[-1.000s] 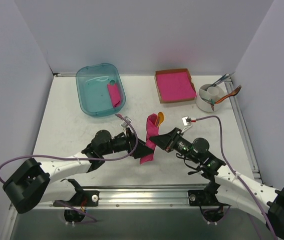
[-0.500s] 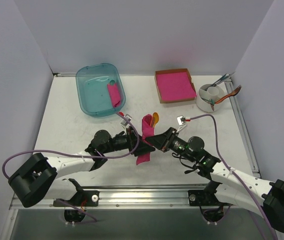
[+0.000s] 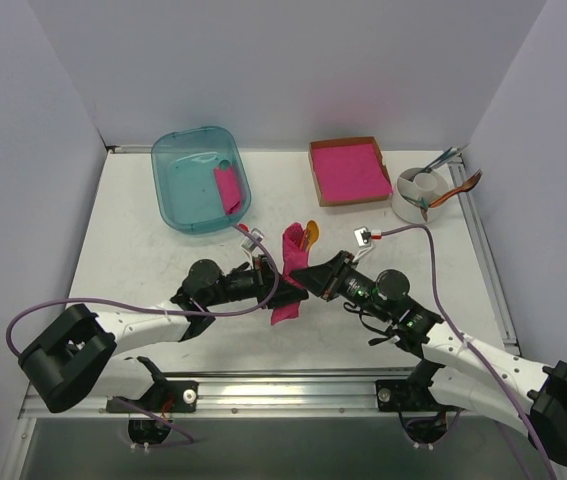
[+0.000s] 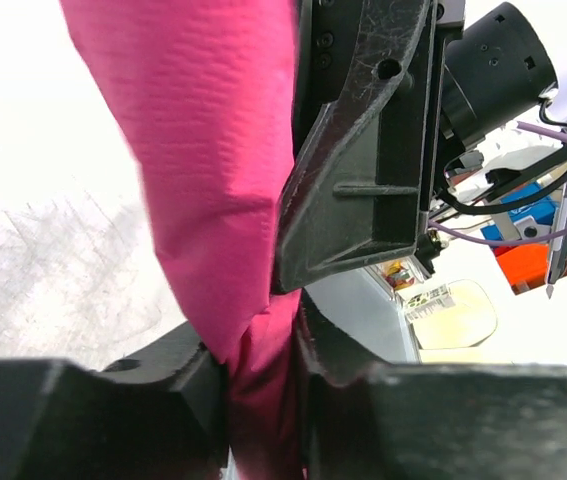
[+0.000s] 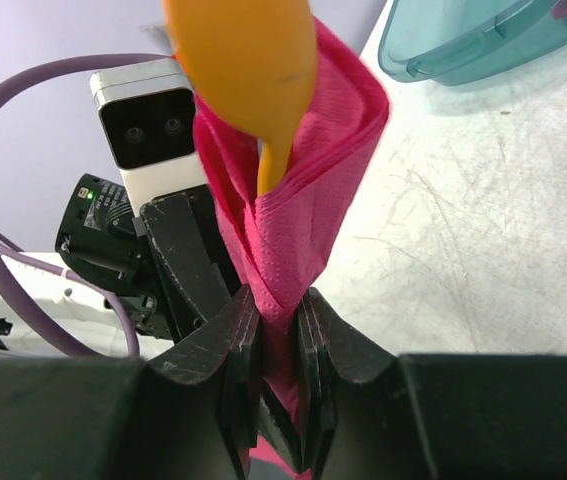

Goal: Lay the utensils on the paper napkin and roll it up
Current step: Roll the napkin.

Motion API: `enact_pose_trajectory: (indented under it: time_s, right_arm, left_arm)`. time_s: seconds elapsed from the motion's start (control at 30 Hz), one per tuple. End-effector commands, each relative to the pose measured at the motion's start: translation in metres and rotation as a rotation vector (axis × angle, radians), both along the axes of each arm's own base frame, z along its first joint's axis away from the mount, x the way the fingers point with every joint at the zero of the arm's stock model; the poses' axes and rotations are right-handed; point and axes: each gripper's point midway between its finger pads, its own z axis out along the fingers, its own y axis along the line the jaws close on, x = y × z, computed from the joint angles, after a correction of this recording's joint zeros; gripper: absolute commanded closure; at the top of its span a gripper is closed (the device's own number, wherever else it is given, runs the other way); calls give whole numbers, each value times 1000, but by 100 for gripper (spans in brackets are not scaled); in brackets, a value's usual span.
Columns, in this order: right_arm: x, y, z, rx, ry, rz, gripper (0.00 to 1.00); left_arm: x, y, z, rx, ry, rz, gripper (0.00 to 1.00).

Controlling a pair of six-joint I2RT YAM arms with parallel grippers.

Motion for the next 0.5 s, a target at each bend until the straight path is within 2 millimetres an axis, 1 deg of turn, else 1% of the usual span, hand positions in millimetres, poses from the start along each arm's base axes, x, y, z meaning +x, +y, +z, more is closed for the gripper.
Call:
enact_pose_trajectory:
  time_s: [0.0,0.1,0.13,0.17,0.27,0.3,0.33,0.4,0.43,0.47]
  right_arm:
    - [2,0,35,51,-81,-17,100]
    - [2,0,33,41,-79,-24,100]
    - [2,-1,29,28,-71,-25,100]
    - [2,-1,30,23,-77,-27,100]
    - [4,-4,30,3,-79,-46,99]
    - [5,-5,29,-5,-79,-49,94]
    - [5,-5,30,-17,-77,-52,86]
    - [6,-7,30,-40,-89,-60,72]
    - [6,-9,29,-50,-86,-63,61]
    - [6,-9,32,-53,-96,-65,56]
  left_arm:
    - [3,2,10,-22,-50,9,76]
    - [5,0,8,-10,-44,8,87]
    - [5,-1,7,-6,-46,4,95]
    - [5,-1,7,-4,-45,0,97]
    - [5,-2,1,3,-37,-3,98]
    - [4,-2,1,0,-35,-8,98]
    - [3,-2,2,-9,-39,-19,98]
    - [0,-3,4,-18,-42,-41,97]
    - [-1,-3,7,-31,-44,-46,98]
    - [-2,-4,8,-35,-42,-51,98]
